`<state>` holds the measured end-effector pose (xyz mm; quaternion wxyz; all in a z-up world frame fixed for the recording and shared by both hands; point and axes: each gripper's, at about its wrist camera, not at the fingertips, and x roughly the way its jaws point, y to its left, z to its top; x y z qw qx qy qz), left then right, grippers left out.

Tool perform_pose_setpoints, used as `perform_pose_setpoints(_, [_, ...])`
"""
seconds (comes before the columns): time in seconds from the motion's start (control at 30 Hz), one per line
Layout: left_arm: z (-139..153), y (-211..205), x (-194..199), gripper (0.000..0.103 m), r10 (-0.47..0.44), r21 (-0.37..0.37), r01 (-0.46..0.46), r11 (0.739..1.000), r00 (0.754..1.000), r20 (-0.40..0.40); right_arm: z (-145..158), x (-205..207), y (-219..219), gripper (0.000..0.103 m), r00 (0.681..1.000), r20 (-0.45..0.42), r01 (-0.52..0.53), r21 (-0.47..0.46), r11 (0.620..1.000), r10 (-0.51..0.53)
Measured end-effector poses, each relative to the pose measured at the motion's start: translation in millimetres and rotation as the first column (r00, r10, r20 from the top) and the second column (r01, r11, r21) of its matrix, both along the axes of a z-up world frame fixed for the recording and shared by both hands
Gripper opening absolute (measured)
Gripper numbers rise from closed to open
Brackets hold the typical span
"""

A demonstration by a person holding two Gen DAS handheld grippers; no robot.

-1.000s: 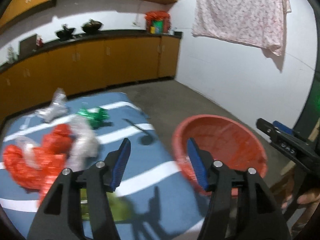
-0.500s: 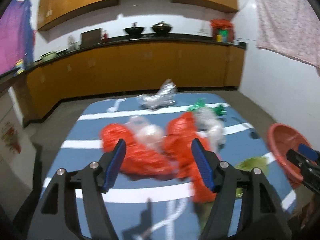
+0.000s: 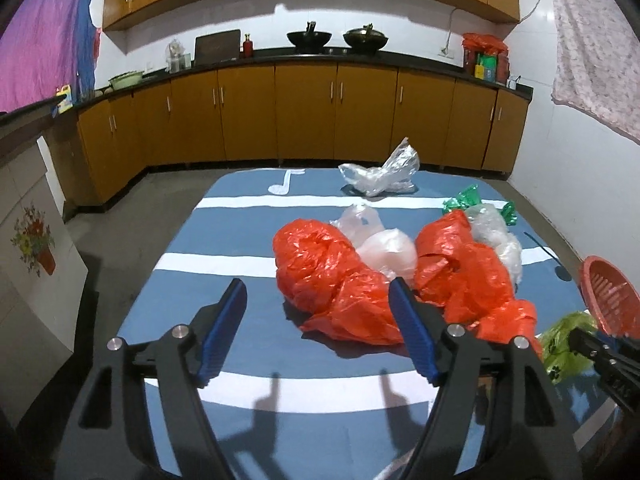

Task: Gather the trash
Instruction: 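Move both tools back over the table while the right tool grasps the yellow-green bag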

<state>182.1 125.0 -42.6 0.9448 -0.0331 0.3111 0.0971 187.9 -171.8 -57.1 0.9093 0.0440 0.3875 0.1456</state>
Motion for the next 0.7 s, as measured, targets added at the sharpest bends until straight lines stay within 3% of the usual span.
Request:
perform_pose_setpoints(0.2, [-7.9, 2.0, 15.2, 0.072, 0.003, 0.006, -0.003, 1.0, 1.0, -0.025, 9.6, -6.1, -13.2, 0.001, 0.999, 0.03, 0.031, -0.014, 0.999, -0.03])
perform_pose_setpoints(0.7, [-18.0, 8.6, 36.9, 0.072, -0.004, -0.017, 0.003, 1.0, 0.998, -0.057, 32.7, -2.3, -16.9, 0.001, 0.995, 0.094, 0.053, -0.152, 0.987, -0.039])
